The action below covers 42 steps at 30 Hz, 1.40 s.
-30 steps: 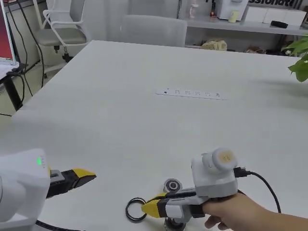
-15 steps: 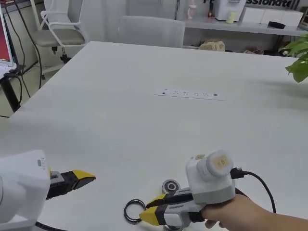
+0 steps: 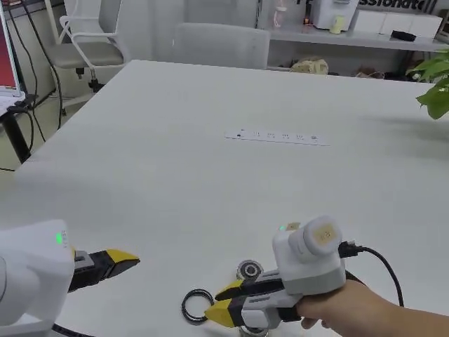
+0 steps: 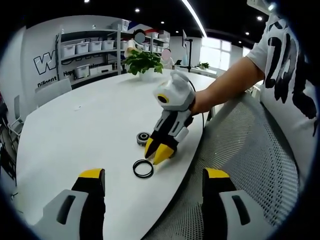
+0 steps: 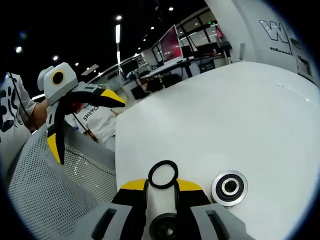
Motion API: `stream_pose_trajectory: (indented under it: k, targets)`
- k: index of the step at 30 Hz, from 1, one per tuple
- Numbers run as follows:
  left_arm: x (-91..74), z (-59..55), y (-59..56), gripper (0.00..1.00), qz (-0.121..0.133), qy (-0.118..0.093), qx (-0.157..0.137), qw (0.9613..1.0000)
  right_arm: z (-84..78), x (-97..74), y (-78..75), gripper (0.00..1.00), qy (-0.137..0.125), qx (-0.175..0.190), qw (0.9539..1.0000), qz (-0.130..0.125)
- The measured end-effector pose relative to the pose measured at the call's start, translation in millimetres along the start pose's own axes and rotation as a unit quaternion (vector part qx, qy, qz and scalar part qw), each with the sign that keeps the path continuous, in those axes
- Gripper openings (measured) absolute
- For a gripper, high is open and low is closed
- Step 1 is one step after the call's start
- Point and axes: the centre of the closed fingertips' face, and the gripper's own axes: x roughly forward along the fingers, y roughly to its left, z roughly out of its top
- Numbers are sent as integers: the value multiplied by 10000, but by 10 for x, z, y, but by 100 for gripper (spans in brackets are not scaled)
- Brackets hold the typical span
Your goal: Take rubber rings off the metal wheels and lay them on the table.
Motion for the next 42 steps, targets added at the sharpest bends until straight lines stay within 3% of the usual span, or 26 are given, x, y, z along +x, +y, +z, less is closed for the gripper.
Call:
stream_pose_trajectory:
  k: [11, 22, 42]
  targets:
    - [5, 38, -6, 77, 3, -28, 19, 10000, 183, -166, 20, 22, -304, -25, 9995, -30]
    - [4, 113, 4, 77, 3, -52, 91, 9999, 331, -461, 56, 29, -617, -281, 9975, -185]
    - [4, 204, 11, 77, -8, -78, 189, 9998, 311, -1000, 55, 48, -858, -693, 9918, -653]
